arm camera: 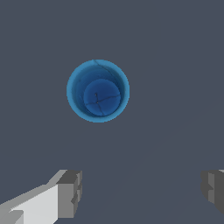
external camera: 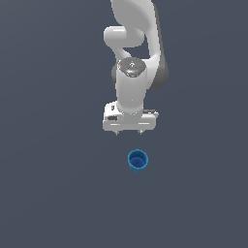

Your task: Pick up the object and move it to a goal position.

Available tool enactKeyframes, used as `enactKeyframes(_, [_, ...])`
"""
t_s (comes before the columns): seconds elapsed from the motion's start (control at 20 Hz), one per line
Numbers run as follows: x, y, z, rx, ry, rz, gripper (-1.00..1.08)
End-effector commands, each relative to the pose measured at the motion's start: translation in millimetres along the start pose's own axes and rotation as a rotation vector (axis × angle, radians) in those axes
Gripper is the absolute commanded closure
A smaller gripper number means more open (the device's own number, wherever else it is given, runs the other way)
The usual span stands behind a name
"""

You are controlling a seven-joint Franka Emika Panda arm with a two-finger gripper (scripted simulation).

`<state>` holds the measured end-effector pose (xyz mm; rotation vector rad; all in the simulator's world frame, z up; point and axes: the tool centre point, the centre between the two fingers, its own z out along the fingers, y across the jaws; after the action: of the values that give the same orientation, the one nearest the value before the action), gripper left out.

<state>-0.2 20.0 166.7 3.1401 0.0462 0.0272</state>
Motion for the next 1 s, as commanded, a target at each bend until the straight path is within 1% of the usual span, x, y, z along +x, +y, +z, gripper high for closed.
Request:
enactKeyframes(0.0, [0.0, 0.0, 0.0, 0.0, 0.0, 0.0, -0.2])
enactKeyframes(0.3, [-2.7, -15.4, 2.8, 0.012, -0.015, -0.011, -0.2])
enactKeyframes(0.5, [-2.1, -15.4, 3.3, 0.012, -0.013, -0.014, -0.2])
enactKeyframes(0.75, [3.6, -20.0, 9.0, 0.017, 0.007, -0.051, -0.2])
enactKeyframes(0.95, [12.0, -26.8, 17.5, 0.025, 0.038, -0.107, -0.2])
